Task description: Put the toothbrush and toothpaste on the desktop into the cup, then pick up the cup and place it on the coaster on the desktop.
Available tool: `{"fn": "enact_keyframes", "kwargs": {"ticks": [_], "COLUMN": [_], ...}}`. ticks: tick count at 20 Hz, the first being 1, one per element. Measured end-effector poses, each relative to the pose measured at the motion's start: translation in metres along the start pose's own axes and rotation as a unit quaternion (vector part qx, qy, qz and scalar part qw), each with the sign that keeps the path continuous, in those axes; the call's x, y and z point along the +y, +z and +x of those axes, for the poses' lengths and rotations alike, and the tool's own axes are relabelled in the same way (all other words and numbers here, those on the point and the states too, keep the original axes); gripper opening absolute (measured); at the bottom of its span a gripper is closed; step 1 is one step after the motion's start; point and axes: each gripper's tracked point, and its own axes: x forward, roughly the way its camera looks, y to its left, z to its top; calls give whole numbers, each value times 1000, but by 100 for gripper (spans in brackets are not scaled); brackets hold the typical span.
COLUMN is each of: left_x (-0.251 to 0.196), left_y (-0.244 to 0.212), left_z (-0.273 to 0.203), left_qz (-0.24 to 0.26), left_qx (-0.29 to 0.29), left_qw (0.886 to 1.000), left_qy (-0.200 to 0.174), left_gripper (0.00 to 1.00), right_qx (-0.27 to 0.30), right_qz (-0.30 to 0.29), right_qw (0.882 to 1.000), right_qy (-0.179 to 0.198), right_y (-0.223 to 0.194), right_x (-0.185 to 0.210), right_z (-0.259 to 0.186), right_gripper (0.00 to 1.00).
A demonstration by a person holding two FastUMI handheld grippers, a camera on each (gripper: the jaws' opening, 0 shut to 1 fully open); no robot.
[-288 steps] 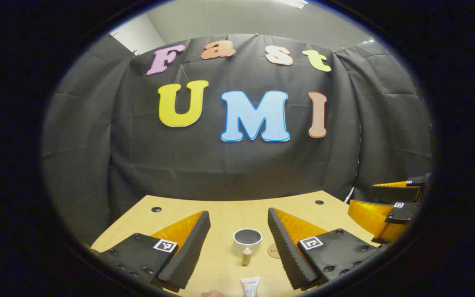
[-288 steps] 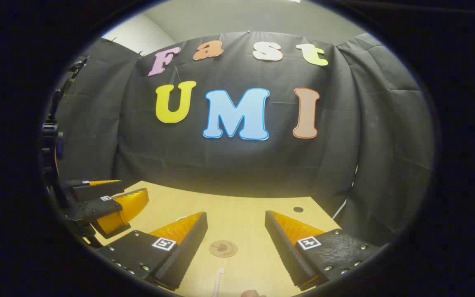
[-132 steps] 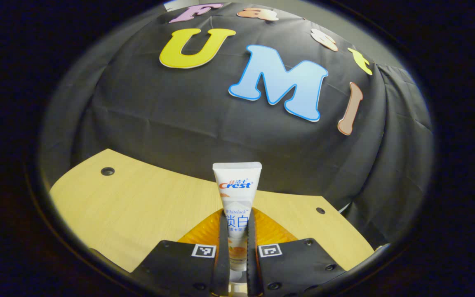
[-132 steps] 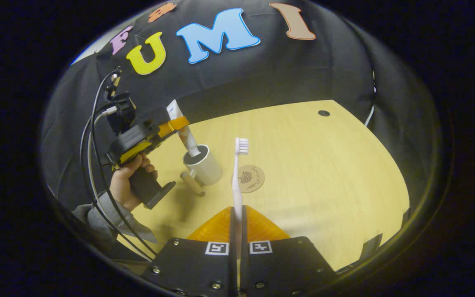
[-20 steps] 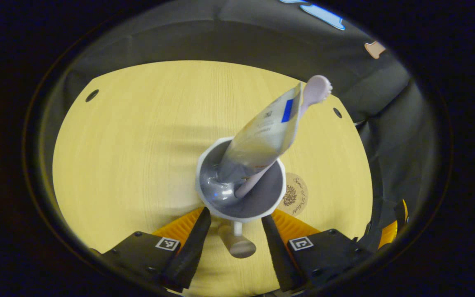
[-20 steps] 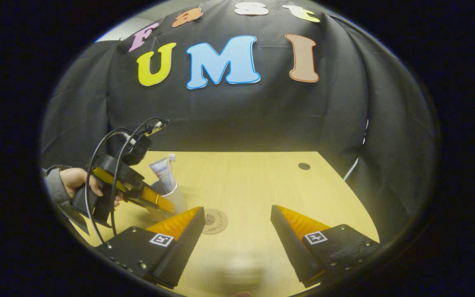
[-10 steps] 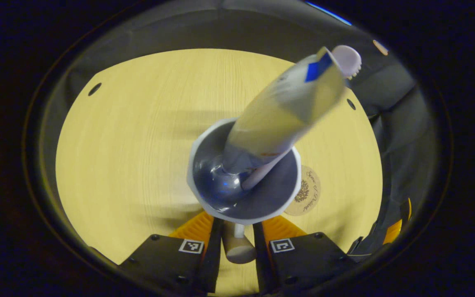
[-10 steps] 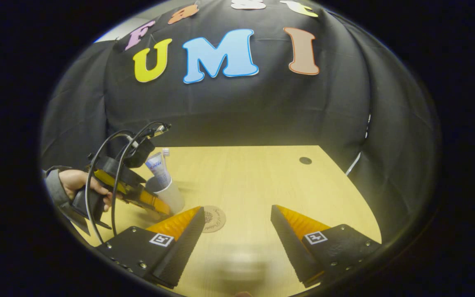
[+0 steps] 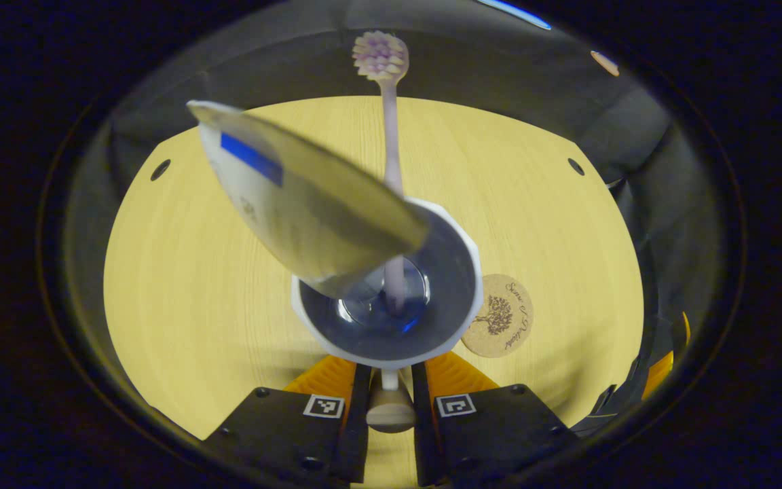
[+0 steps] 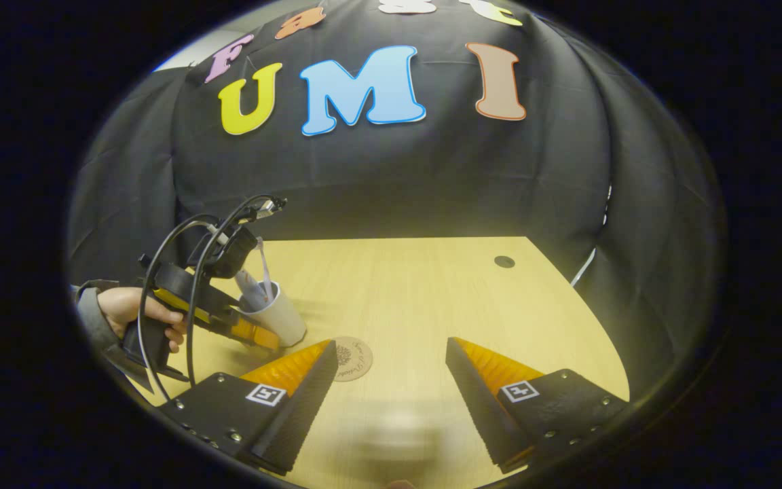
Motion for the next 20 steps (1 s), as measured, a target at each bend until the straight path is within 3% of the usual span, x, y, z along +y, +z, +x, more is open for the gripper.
{"fn": "enact_keyframes", "kwargs": {"ticks": [4, 12, 20], "left_x": [-17, -88, -113], "left_y": [5, -15, -30], "left_z": [-12, -7, 16], "left_qz": [28, 70, 93], "left_qx": [-11, 14, 44], "left_qw": [1000, 997, 994], "left_qy": [-2, -42, -38], "left_gripper": [34, 34, 35], "right_qx": [0, -1, 8], "right_qz": [3, 16, 44], "right_qw": [1000, 1000, 999], "right_qy": [0, -9, -24], "right_y": [0, -4, -14], "right_x": [-2, -18, -41], "right_z": [-3, -11, -18], "right_gripper": [99, 99, 99]}}
